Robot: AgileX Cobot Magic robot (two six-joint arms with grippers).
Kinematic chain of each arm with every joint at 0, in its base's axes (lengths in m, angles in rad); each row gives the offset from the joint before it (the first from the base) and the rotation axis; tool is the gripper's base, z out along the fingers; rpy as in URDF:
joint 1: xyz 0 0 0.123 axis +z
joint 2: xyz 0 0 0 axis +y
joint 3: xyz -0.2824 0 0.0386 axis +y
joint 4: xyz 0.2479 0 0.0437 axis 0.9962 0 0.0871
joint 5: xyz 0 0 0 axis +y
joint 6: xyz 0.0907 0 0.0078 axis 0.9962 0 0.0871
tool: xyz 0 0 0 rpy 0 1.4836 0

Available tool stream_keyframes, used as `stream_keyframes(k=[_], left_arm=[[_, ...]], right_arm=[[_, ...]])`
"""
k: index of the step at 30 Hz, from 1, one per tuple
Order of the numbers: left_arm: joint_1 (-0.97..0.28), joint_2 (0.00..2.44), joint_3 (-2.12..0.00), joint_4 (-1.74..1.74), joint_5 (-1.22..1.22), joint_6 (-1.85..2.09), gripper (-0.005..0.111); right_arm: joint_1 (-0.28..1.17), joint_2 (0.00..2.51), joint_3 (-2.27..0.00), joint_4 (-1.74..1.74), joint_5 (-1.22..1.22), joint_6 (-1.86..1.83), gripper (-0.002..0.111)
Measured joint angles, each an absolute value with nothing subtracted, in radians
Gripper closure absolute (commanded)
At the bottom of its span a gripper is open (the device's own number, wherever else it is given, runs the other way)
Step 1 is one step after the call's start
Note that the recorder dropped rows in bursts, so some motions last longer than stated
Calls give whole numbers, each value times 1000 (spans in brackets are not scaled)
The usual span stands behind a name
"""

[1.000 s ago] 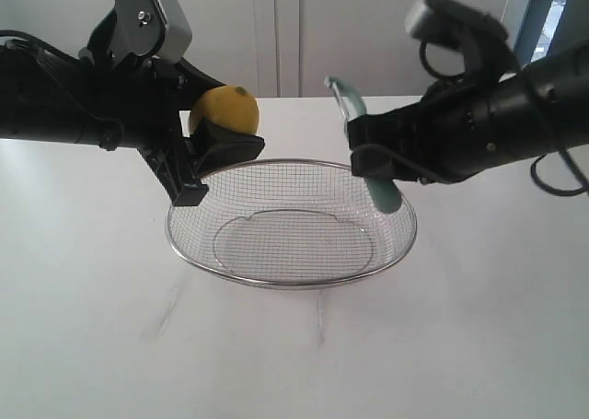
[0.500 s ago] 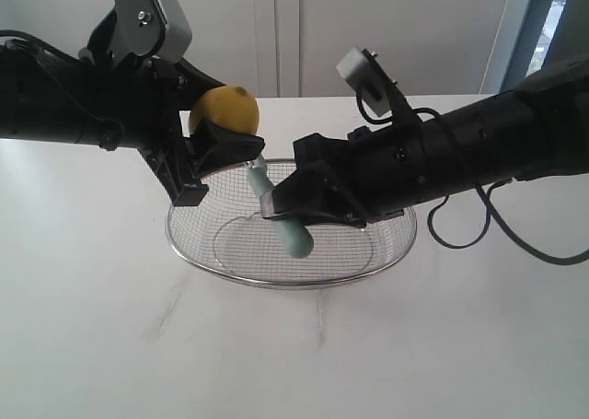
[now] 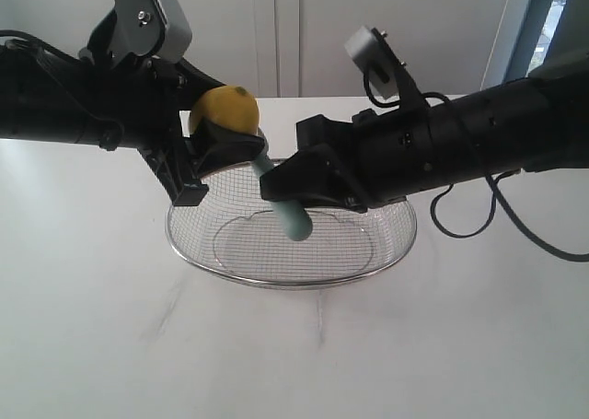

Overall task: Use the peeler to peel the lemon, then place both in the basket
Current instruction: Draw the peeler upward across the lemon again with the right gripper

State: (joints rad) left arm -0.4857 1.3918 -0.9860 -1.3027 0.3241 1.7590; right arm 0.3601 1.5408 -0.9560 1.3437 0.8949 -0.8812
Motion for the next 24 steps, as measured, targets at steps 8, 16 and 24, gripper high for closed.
stream_keyframes(k=[8,16,24], left_arm=[[-486,1392,-986,-1303,324,1759,107],[-486,1392,-986,-1303,324,1759,107],[-486,1392,-986,-1303,324,1759,107]], right_arm=[[360,1529,-956,1344,874,-881,108],[360,1529,-956,1344,870,-881,108],[360,1513,-956,1344,848,-881,108]])
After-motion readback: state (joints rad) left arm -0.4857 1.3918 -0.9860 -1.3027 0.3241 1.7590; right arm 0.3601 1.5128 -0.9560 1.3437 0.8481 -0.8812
